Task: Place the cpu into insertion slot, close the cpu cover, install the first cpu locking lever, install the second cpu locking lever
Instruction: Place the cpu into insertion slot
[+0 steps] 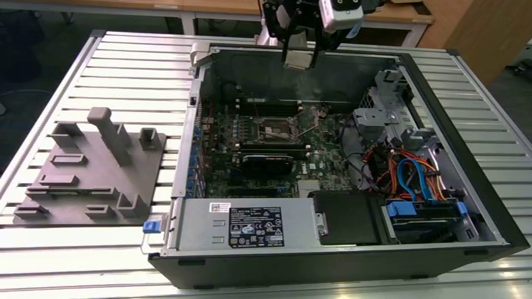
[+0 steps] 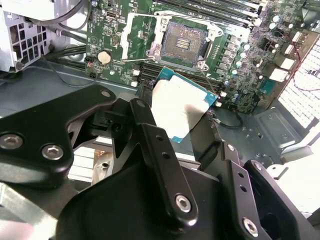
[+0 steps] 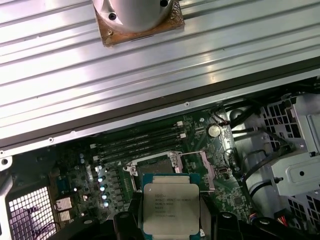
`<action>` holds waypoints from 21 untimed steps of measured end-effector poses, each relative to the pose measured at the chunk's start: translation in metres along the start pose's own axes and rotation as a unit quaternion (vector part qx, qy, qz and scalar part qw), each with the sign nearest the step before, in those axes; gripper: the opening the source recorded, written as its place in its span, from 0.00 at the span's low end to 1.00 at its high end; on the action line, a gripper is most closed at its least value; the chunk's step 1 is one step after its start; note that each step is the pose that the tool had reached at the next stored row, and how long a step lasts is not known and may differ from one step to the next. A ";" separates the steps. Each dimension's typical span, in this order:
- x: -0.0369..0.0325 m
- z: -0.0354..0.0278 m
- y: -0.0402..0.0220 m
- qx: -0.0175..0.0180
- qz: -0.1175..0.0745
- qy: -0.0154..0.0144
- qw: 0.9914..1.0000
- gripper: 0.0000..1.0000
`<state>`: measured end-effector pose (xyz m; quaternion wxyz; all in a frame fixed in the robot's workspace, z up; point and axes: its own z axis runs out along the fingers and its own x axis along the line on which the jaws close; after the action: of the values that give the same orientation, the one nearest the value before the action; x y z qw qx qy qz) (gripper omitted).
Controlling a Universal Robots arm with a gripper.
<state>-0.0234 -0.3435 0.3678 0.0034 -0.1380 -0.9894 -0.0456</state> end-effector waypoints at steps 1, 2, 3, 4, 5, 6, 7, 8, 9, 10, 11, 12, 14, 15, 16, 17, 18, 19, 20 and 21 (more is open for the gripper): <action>0.0000 0.0000 0.0000 0.000 0.001 0.000 1.000 0.54; 0.0000 0.0000 0.0000 0.000 0.002 0.000 1.000 0.54; 0.0000 0.0000 0.0000 0.000 0.002 0.000 1.000 0.54; 0.0000 0.0000 0.0000 0.000 0.003 0.000 1.000 0.54; 0.0000 0.0000 0.0000 0.000 0.004 0.000 1.000 0.54; 0.0000 0.0000 0.0000 0.000 0.005 0.000 1.000 0.54; 0.0000 0.0000 0.0000 0.000 0.006 -0.001 1.000 0.54; 0.0000 0.0000 0.0000 0.000 0.007 -0.001 1.000 0.54; 0.0000 0.0000 0.0000 0.000 0.008 -0.001 1.000 0.54; 0.0000 0.0000 0.0000 0.000 0.009 -0.001 1.000 0.54; 0.0000 0.0000 0.0000 0.000 0.010 -0.001 1.000 0.54; 0.0000 0.0000 0.0000 0.000 0.011 -0.001 1.000 0.54; 0.0000 0.0000 0.0000 0.000 0.013 -0.001 1.000 0.54; 0.0000 0.0000 0.0000 0.000 0.014 -0.001 1.000 0.54; 0.0000 0.0000 0.0000 0.000 0.015 -0.001 1.000 0.54; 0.0000 0.0000 0.0000 0.000 0.016 -0.001 1.000 0.54; 0.0000 0.0000 0.0000 0.000 0.016 -0.001 1.000 0.54; 0.0000 0.0000 0.0000 0.000 0.017 -0.002 1.000 0.54; 0.0000 0.0001 0.0000 0.000 0.019 -0.002 1.000 0.54; 0.0000 0.0001 0.0000 0.000 0.020 -0.002 1.000 0.54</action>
<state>-0.0234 -0.3435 0.3678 0.0025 -0.1573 -0.9865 -0.0457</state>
